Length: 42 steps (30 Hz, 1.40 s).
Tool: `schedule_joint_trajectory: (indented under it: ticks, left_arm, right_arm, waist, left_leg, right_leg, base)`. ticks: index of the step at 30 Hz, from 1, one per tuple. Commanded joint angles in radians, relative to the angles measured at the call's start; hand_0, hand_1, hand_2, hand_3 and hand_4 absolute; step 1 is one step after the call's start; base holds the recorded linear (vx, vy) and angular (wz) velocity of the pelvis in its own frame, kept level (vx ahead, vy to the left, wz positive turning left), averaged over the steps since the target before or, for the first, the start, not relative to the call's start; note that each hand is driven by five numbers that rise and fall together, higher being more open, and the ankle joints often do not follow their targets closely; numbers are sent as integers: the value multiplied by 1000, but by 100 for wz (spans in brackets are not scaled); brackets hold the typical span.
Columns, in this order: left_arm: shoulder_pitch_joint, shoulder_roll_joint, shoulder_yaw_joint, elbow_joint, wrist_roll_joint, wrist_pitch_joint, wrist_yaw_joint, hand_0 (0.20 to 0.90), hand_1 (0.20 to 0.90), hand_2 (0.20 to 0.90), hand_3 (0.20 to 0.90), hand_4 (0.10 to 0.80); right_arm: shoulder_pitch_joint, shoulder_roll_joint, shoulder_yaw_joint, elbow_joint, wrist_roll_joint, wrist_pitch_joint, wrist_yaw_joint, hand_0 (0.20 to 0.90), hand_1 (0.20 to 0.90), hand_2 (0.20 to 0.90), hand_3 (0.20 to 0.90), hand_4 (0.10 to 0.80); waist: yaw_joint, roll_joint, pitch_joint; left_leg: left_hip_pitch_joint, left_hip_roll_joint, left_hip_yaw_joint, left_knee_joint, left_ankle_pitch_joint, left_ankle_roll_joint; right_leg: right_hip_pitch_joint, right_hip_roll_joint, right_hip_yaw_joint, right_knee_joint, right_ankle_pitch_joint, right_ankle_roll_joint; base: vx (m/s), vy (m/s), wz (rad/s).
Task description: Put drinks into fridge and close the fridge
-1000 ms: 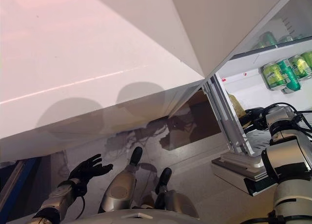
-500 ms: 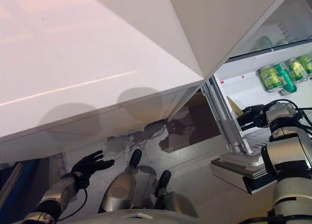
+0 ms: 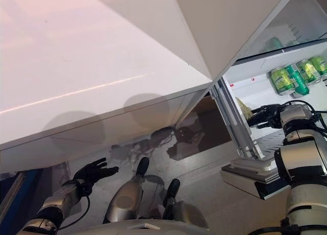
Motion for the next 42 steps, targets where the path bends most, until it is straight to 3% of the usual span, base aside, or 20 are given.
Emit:
schedule_joint_trajectory:
  ticks: [1,7,12,18,24,27,31,36,42]
  left_arm:
    - [50,17,-34,42,-15,-26,-25,900,900,900,900,800]
    - [67,-14,-28,69,-37,-35,-36,900,900,900,900,800]
    - [82,-53,-2,99,-41,-34,-40,900,900,900,900,800]
    - [111,-105,49,147,6,-58,-69,900,900,900,900,800]
    - [163,-151,79,136,45,-98,-76,900,900,900,900,800]
    - [182,-175,81,125,61,-111,-70,900,900,900,900,800]
    - [206,-194,96,101,91,-104,-68,900,900,900,900,800]
    - [271,-204,98,79,134,-122,-80,900,900,900,900,800]
    - [289,-196,77,77,122,-103,-74,900,900,900,900,800]
  right_arm:
    - [-58,-159,67,-100,77,-99,-165,900,900,900,900,800]
    - [55,-228,-48,-456,232,-151,-425,900,900,900,900,800]
    - [261,-210,-276,-775,222,-261,-623,900,900,900,900,800]
    - [495,-91,-519,-1141,178,-422,-818,900,900,900,900,800]
    - [738,82,-696,-1360,201,-709,-974,900,900,900,900,800]
    - [840,166,-769,-1394,227,-815,-1059,900,900,900,900,800]
    - [951,281,-829,-1363,202,-853,-1128,900,900,900,900,800]
    - [1123,416,-827,-1206,425,-795,-995,900,900,900,900,800]
    - [1186,477,-739,-1016,583,-698,-903,900,900,900,900,800]
  waist:
    - [-31,34,-132]
    - [-95,53,-182]
    - [-153,83,-227]
    - [-217,119,-277]
    - [-265,140,-296]
    - [-284,153,-301]
    - [-304,165,-306]
    - [-333,178,-300]
    - [-355,188,-269]
  left_leg:
    - [-8,-24,15,8,-73,40]
    - [23,-25,36,6,-90,39]
    - [53,-26,54,4,-107,45]
    - [92,-25,78,1,-132,52]
    - [120,-21,96,2,-145,58]
    - [128,-23,105,11,-143,65]
    - [146,-24,107,9,-146,67]
    - [159,-24,109,5,-144,67]
    - [160,-31,107,36,-161,75]
  right_leg:
    - [-121,23,37,46,101,15]
    - [-107,15,57,46,92,22]
    - [-89,10,86,45,83,28]
    - [-66,11,120,38,69,29]
    - [-56,15,145,72,43,26]
    - [-57,15,151,104,33,23]
    - [-51,12,154,130,25,27]
    - [-46,16,159,144,13,26]
    - [-57,23,172,178,-15,11]
  base:
    - [11,60,-2]
    - [8,83,-3]
    - [30,79,-13]
    - [5,38,-11]
    - [-34,-6,-16]
    - [-51,-9,-14]
    - [28,-33,-11]
    - [67,-40,-2]
    - [124,-27,-2]
